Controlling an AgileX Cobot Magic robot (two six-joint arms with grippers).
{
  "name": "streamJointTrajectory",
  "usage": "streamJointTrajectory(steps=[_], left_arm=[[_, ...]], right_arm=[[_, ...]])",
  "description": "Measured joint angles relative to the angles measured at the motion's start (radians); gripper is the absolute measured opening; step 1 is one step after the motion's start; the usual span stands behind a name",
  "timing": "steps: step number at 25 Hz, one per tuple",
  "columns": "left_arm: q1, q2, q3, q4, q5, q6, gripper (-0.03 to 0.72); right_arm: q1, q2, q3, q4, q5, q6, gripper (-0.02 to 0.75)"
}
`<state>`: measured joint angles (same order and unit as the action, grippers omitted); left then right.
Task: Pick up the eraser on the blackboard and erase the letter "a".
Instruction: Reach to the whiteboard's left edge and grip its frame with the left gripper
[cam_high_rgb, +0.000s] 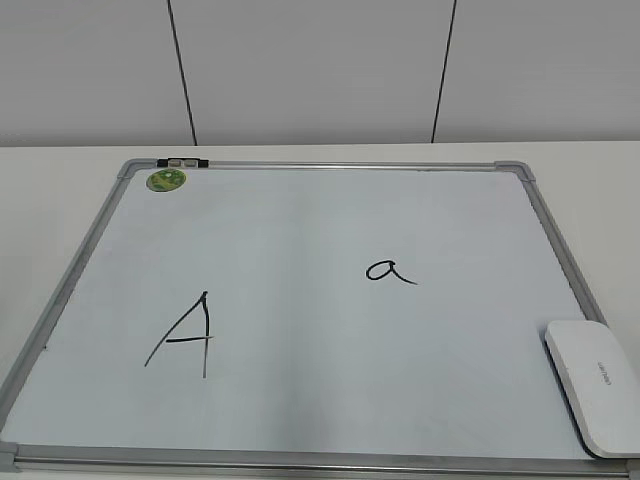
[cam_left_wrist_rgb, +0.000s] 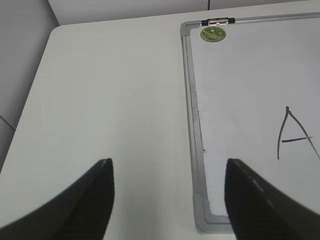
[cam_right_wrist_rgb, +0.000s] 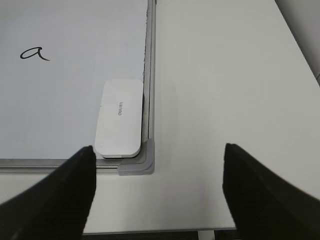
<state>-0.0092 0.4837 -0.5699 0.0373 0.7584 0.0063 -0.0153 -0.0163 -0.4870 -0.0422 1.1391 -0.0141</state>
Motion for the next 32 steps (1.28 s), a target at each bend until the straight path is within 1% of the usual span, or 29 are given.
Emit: streamJointTrajectory(steps=[6,10,15,24,32], left_arm=[[0.000,0.162,-0.005,0.000,-0.066,0.000,0.514],[0.000,0.281,-0.053,0.000,-0.078,0.000,0.515],[0.000,0.443,-0.150,-0.002,-0.077,0.000,0.515],[0.000,0.739,-0.360,-0.026,0.030,0.000,0.515],[0.000,0.998,-0.526,-0.099,0.118,0.087,0.515]], right_arm=[[0.000,0.000,0.000,0.000,0.000,0.000,0.587],[0.000,0.000,0.000,0.000,0.000,0.000,0.587],[0.000,0.000,0.000,0.000,0.000,0.000,0.587],[0.000,0.000,0.000,0.000,0.000,0.000,0.587],[0.000,0.000,0.000,0.000,0.000,0.000,0.587]])
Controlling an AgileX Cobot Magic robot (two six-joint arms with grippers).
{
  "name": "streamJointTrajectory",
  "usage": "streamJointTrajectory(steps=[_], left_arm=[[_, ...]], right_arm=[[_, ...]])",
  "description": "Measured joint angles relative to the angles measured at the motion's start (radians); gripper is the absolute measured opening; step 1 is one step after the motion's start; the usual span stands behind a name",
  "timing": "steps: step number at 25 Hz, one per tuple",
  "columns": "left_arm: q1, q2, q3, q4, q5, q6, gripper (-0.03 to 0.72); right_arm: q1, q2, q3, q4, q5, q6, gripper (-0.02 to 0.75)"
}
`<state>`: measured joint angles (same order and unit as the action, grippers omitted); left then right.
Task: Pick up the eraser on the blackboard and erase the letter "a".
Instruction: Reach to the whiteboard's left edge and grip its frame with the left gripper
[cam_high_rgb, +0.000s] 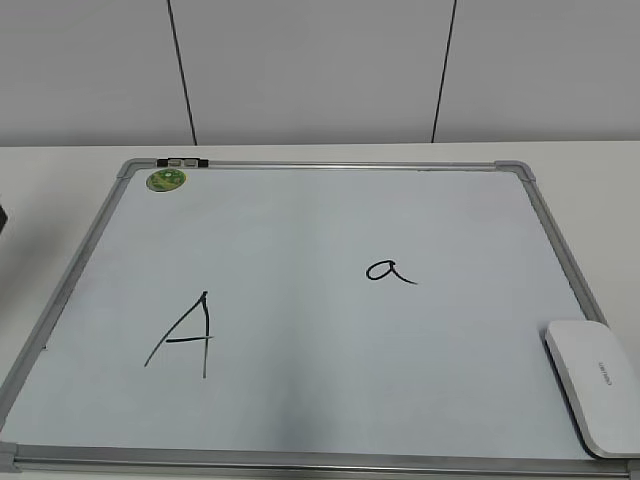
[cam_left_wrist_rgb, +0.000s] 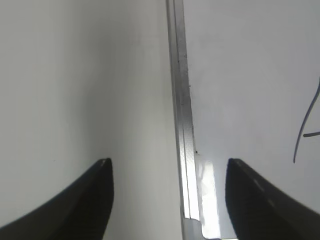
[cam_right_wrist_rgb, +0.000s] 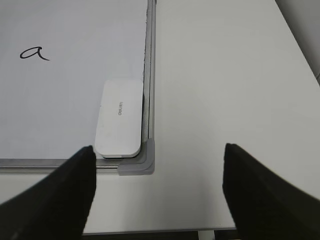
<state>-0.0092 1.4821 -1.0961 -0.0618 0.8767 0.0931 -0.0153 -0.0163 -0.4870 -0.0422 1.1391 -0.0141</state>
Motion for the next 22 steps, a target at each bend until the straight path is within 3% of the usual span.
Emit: streamJointTrajectory(steps=[10,22], left_arm=[[0.050,0.272,-0.157,-0.152,0.072,0.155,0.515],[0.122,0.511,-0.345,-0.284,0.120,0.258,0.501]], right_arm=[[0.000,0.000,0.000,0.000,0.000,0.000,0.587],[0.000,0.000,0.000,0.000,0.000,0.000,0.587]])
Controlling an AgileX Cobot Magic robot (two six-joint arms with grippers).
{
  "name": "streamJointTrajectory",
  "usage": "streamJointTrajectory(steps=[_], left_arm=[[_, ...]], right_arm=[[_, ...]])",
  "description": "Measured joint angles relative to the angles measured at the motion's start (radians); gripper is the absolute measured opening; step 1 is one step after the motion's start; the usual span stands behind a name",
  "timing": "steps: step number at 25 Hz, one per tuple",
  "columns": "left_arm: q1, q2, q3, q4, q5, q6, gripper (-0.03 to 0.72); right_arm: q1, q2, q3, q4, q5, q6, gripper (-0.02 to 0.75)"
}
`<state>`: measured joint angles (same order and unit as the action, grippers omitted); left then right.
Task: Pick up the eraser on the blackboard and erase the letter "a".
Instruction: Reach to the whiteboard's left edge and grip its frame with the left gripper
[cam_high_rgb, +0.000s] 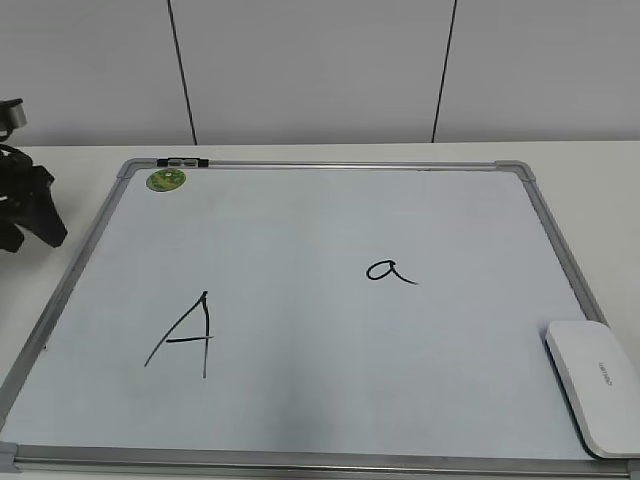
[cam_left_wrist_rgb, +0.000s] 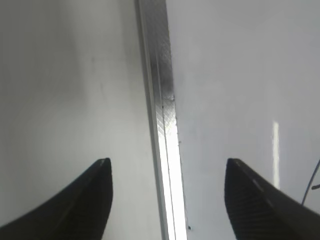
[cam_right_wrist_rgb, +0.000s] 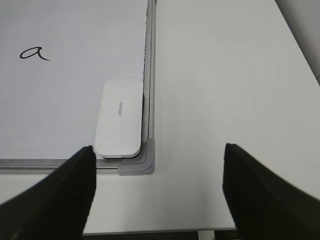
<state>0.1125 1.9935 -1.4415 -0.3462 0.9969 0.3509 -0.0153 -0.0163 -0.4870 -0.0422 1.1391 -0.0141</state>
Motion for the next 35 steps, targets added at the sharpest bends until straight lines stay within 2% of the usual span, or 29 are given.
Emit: streamJointTrajectory(steps=[4,13,35], left_arm=[[0.002,0.049,-0.031,-0.020,0.000,0.017,0.433],[0.002,0.117,-0.065,-0.041,-0.002,0.024,0.348],[0.004,0.178,-0.086,-0.077,-0.041,0.025,0.232]], right_arm=[[0.000,0.000,0.000,0.000,0.000,0.000,0.587],[0.000,0.000,0.000,0.000,0.000,0.000,0.587],[0.000,0.000,0.000,0.000,0.000,0.000,0.587]])
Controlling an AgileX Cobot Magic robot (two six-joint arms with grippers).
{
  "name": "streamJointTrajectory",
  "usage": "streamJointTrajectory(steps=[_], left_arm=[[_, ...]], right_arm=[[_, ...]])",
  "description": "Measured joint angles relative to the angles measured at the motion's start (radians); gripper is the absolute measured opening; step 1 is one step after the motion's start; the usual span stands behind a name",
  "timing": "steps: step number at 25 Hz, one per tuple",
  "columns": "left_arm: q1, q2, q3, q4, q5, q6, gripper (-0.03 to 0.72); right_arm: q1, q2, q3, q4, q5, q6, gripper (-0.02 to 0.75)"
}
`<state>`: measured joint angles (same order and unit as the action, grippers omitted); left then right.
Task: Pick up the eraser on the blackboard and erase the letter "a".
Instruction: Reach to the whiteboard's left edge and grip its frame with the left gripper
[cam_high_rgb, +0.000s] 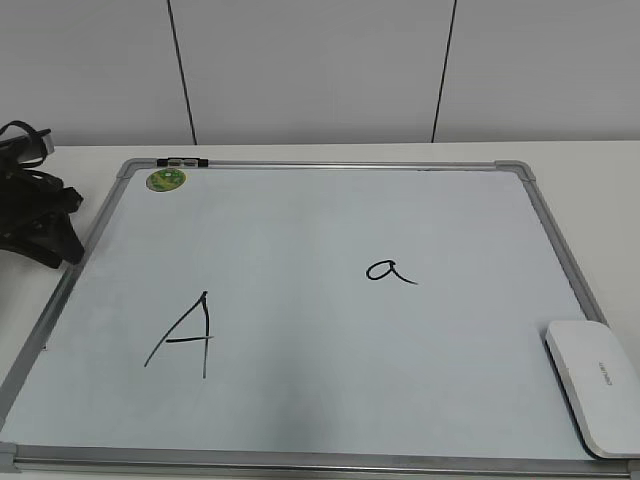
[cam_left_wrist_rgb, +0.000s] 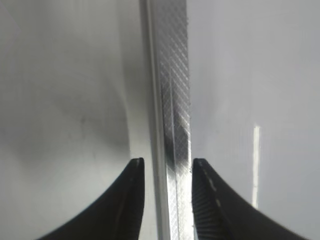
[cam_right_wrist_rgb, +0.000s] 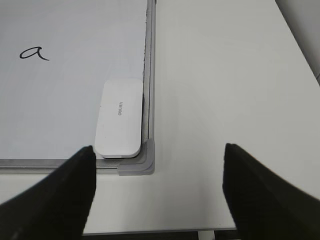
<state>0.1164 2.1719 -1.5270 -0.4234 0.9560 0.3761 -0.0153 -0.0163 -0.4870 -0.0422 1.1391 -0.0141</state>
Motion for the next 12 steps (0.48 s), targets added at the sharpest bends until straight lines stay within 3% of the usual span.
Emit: streamJointTrajectory(steps=[12], left_arm=[[0.004,0.010,0.000,-0.014,0.000,0.001,0.230]], right_arm=[[0.000,0.000,0.000,0.000,0.000,0.000,0.587]])
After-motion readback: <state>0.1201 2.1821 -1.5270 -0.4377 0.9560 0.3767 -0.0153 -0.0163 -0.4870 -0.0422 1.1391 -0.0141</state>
